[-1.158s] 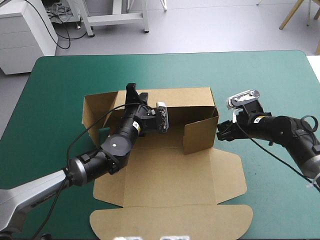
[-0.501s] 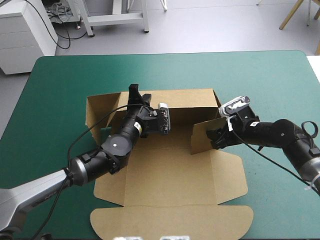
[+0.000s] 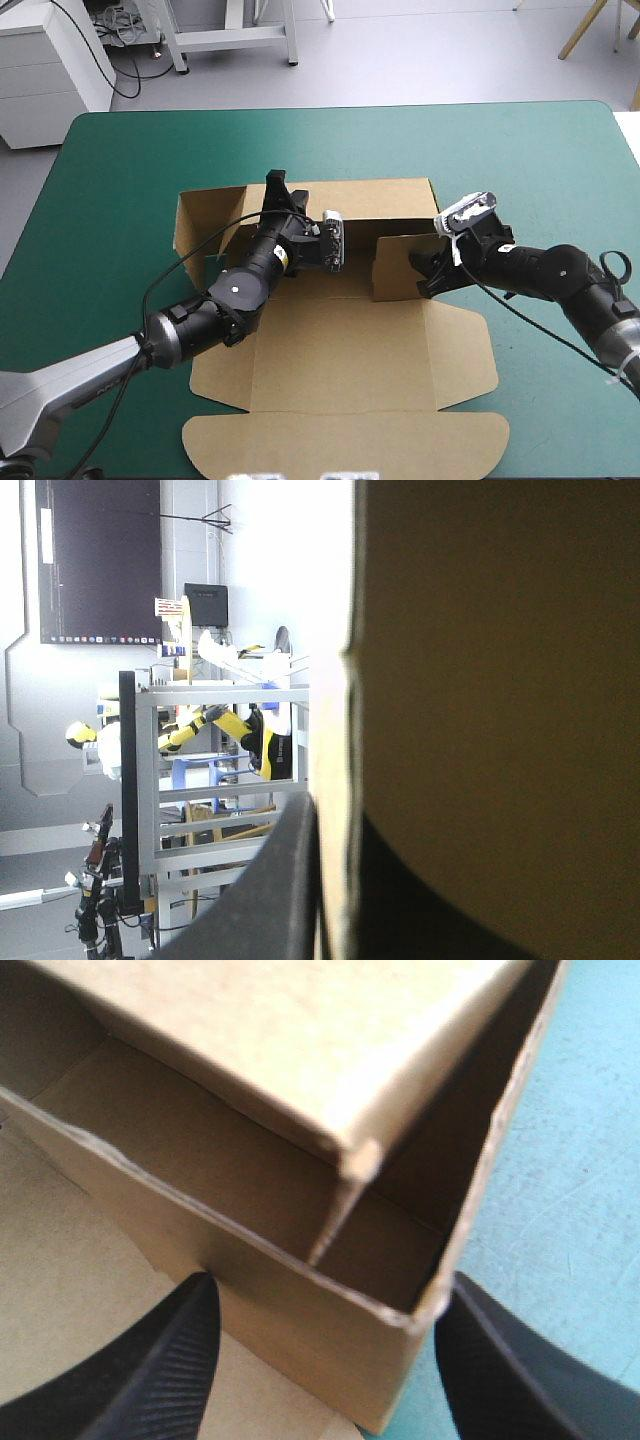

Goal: Fold the box

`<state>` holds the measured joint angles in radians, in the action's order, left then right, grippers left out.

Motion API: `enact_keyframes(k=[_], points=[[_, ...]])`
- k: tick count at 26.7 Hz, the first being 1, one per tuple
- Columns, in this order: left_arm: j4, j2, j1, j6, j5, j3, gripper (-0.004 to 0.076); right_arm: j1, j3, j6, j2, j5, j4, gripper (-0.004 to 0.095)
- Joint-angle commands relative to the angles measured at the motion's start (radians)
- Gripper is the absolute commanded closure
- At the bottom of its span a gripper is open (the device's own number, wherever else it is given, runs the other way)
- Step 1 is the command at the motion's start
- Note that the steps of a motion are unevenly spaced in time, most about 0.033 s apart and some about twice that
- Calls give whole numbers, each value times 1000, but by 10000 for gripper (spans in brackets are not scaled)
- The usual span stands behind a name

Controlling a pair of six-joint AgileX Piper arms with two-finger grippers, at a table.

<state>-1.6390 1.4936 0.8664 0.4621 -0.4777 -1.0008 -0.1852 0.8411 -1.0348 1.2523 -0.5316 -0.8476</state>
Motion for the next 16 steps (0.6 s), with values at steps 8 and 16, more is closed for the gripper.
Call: enact_keyframes(k=[8,16], points=[[-24,-30,7,7,12,-28,734,-94,28,-10,5,86,-17,761],[-14,-32,7,12,7,-28,594,-94,28,-10,5,83,-12,926]])
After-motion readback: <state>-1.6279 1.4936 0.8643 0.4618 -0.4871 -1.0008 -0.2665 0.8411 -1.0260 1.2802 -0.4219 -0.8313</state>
